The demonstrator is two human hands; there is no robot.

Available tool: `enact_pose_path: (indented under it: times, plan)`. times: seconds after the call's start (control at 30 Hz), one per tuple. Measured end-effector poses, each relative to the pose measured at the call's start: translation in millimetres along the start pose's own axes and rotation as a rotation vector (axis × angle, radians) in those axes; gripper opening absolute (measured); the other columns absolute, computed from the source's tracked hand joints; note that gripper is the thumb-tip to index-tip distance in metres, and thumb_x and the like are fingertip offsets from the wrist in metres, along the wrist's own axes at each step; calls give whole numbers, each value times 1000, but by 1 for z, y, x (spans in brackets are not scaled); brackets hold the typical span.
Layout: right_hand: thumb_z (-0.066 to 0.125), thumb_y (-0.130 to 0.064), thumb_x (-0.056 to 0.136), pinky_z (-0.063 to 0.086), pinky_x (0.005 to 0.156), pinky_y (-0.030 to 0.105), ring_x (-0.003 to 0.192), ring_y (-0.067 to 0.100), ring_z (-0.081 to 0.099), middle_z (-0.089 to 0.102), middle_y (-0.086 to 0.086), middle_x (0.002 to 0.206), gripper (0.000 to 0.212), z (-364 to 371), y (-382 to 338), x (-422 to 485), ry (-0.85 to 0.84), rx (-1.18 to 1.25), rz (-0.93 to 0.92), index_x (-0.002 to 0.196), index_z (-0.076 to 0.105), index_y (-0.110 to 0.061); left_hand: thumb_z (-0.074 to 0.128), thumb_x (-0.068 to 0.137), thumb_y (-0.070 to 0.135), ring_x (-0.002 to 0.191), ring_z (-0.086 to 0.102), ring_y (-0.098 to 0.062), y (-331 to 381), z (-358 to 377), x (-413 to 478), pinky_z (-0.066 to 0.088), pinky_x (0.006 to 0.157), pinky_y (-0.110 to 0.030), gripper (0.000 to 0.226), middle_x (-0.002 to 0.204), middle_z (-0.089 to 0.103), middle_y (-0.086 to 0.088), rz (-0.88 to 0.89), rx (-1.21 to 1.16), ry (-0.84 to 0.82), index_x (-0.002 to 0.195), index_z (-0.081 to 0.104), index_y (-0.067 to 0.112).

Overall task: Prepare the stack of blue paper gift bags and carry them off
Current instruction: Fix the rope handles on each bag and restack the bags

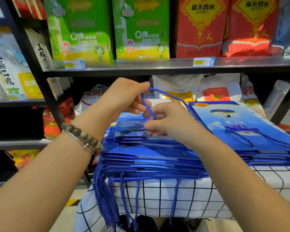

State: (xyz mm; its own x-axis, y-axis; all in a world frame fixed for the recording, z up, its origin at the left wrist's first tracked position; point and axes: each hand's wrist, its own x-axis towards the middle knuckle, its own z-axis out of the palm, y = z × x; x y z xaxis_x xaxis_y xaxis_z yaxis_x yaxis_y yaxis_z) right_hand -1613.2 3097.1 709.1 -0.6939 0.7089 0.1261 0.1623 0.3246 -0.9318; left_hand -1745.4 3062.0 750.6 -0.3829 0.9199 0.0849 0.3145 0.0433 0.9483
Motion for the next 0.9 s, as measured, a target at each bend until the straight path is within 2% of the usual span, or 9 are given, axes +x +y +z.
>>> enact_pose_path:
  times: [0.07,0.17,0.23,0.33,0.4,0.53,0.63,0.73,0.9]
  plan:
    - [63,1,83,55,61,20,62,14,63,65,18,80,15,-3,3,4,19,105,27,98,61,0,48,94,37,58,66,-17,-9,-4,1,49,54,-25,22,88,68,-8,43,85,60,96,59,19]
    - [64,-1,83,56,61,21,58,11,63,65,15,73,6,-7,9,7,55,73,37,82,59,-4,49,91,42,78,68,-19,-30,-17,-4,51,73,-34,25,93,68,-2,214,547,161,99,62,23]
    - [68,-2,79,56,58,23,52,9,62,64,11,64,12,-6,13,7,93,63,34,72,58,-3,52,87,48,93,63,-15,-40,-24,-14,49,84,-35,30,99,68,5,221,828,21,104,64,27]
    - [74,-10,75,47,49,20,45,4,52,59,-5,51,18,-5,16,10,126,-75,-19,61,63,-14,46,75,69,103,54,-12,-47,-29,-28,44,86,-30,57,118,60,10,90,1082,-256,119,58,35]
    - [74,-13,75,42,44,17,41,2,44,55,-9,44,16,-2,14,12,87,-144,-15,62,66,-17,41,69,74,108,52,-12,-47,-30,-33,43,89,-28,69,125,57,11,78,1108,-330,126,52,38]
    - [74,-4,73,53,54,15,49,8,58,64,7,59,13,6,11,13,-12,-129,30,66,67,-13,44,78,68,103,53,-13,-49,-29,-40,42,81,-26,57,120,61,9,150,1159,-335,128,51,41]
    - [74,-2,73,56,59,19,51,6,63,66,6,60,19,7,12,12,-22,-125,14,64,65,-16,45,79,68,99,54,-12,-49,-29,-46,46,83,-31,53,113,63,10,169,1166,-326,124,55,41]
    - [73,-4,74,56,60,18,57,6,66,69,7,67,15,7,12,11,-50,-125,6,69,67,-16,47,82,62,101,56,-13,-45,-29,-49,46,87,-35,46,112,64,8,163,1133,-346,120,58,39]
    - [73,-6,75,49,53,13,52,2,62,67,2,61,15,10,12,12,-66,-146,-5,67,66,-17,53,82,55,91,57,-9,-42,-31,-48,48,80,-28,41,103,65,10,107,1034,-369,118,61,37]
